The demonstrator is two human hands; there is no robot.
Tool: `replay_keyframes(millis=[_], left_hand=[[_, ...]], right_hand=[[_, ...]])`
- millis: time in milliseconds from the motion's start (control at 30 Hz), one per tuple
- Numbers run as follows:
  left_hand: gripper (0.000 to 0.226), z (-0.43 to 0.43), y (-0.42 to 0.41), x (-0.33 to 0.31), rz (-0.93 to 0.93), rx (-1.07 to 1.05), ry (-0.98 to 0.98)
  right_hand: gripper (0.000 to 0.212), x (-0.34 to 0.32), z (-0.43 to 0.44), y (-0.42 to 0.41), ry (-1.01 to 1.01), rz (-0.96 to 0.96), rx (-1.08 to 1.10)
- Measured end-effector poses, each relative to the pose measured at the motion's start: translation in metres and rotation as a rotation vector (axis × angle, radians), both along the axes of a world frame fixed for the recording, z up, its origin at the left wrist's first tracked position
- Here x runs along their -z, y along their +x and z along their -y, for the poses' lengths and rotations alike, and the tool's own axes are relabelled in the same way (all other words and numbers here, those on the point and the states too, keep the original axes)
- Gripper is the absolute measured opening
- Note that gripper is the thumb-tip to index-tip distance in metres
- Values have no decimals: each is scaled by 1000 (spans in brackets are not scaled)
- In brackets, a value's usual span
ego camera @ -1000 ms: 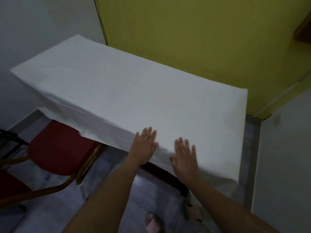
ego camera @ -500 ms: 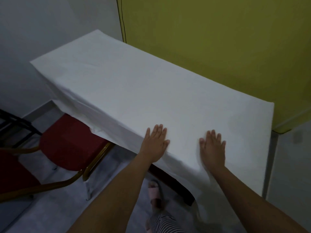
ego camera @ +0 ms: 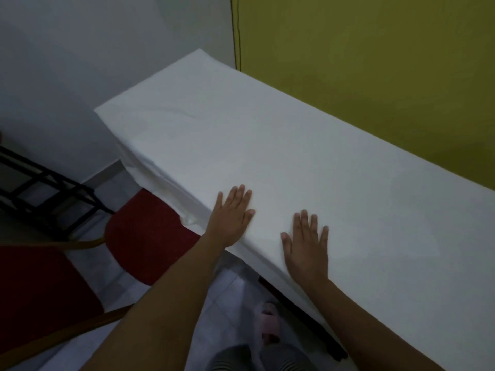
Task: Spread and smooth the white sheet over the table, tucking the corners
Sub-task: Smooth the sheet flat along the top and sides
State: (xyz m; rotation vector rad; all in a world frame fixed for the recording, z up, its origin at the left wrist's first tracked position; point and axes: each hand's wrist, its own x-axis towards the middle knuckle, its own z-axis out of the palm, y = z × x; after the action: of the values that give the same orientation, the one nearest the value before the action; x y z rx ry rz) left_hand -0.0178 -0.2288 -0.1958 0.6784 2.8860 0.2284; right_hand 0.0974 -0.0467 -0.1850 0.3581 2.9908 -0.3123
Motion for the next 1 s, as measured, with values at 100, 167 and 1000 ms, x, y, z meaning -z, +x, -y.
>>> replay_keyframes(millis=[100,167,1000], left_hand=[[59,28,-21,-2,7,-31,14],[59,44,-35,-3,-4,-27,22],[68,287,-301,-3,-123,-19,101]], right_hand=[[66,1,23,-22,5,-8,-29],[68,1,39,-37,23,-3,-49],[66,-1,267,-243,60,14,-63]])
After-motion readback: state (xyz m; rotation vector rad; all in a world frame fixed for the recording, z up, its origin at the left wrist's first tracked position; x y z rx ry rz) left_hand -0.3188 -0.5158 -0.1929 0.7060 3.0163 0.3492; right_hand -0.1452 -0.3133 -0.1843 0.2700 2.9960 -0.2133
